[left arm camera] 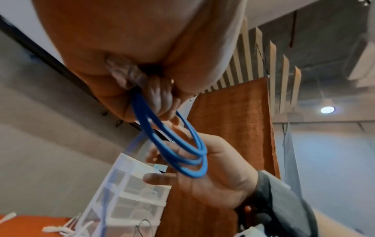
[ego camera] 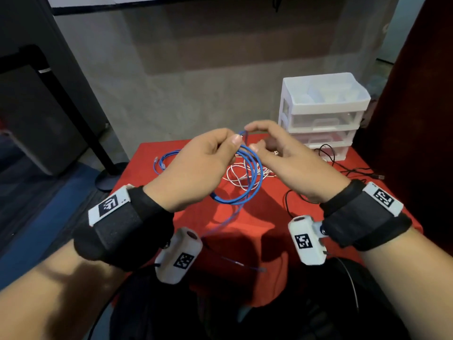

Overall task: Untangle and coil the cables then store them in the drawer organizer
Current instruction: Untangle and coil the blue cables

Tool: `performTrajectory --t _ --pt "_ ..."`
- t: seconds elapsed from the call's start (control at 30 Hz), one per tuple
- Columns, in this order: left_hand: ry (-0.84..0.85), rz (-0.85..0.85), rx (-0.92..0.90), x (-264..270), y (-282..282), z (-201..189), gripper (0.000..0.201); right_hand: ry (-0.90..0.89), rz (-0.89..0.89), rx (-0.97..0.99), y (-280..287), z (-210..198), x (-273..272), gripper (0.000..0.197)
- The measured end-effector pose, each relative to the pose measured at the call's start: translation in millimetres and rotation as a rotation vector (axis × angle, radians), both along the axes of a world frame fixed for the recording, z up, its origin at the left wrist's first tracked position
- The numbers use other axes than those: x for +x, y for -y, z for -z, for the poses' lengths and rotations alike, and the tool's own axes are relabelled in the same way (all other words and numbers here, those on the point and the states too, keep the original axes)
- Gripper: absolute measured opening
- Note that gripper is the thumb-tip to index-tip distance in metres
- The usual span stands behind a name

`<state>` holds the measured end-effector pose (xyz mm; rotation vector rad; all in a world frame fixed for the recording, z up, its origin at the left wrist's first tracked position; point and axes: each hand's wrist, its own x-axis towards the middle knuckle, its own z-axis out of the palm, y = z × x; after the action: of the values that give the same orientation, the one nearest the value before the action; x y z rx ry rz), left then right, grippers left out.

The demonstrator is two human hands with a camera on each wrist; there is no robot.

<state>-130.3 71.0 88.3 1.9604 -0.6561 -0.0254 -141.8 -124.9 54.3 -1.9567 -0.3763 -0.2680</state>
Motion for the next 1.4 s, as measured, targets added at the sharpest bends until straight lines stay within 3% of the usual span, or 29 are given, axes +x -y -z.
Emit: performTrajectory --t 0.13,0.2,0.33,0.43,0.67,0.77,0.9,0.93,1.03,1.17,1.27,1.4 --pt "0.156 0.079 0.054 2.1 -4.8 -3.4 0.015 0.113 0.186 -0.262 1.8 -5.9 7.2 0.021" --pt "0.174 0.047 0.064 4.9 -8.7 0.2 0.02 0.145 0.201 -0.28 3.3 -13.0 7.4 0.014" --pt "0.189 -0.042 0.131 17.4 -11.3 9.2 0.025 0.218 0.256 -0.199 3.5 -27.4 3.4 0.018" --pt "0.201 -0.104 0.124 21.7 -9.7 11.6 0.036 0.197 0.283 -0.061 1.5 -28.2 -0.7 0.023" --pt "0.2 -0.144 0.14 27.5 -7.7 18.7 0.036 0.132 0.311 0.163 -0.4 -14.8 -5.4 0.019" --pt "0.055 -0.256 -0.124 35.3 -15.8 17.6 0.036 -0.02 0.17 0.193 4.6 -3.7 -7.0 0.022" --pt "-0.245 -0.362 -0.52 41.7 -27.7 13.5 0.033 -0.163 0.051 -0.056 7.1 21.1 -8.7 0.019" --pt "-0.305 -0.346 -0.567 40.0 -26.2 14.8 0.033 -0.198 0.051 -0.028 4.4 25.1 -8.4 0.018" --pt "-0.479 -0.303 -0.637 31.8 -16.2 23.6 0.034 -0.27 0.12 0.308 -7.8 28.2 -6.7 0.015" --pt "-0.596 -0.246 -0.695 23.1 -4.4 31.4 0.027 -0.175 0.217 0.604 -16.5 23.1 -4.1 0.01" --pt "-0.683 -0.203 -0.764 19.2 1.9 36.3 0.023 -0.07 0.225 0.709 -22.5 17.7 -7.6 0.007" --pt "-0.822 -0.23 -0.847 18.9 11.2 37.5 0.023 -0.038 0.143 0.704 -35.1 17.1 -17.7 0.007"
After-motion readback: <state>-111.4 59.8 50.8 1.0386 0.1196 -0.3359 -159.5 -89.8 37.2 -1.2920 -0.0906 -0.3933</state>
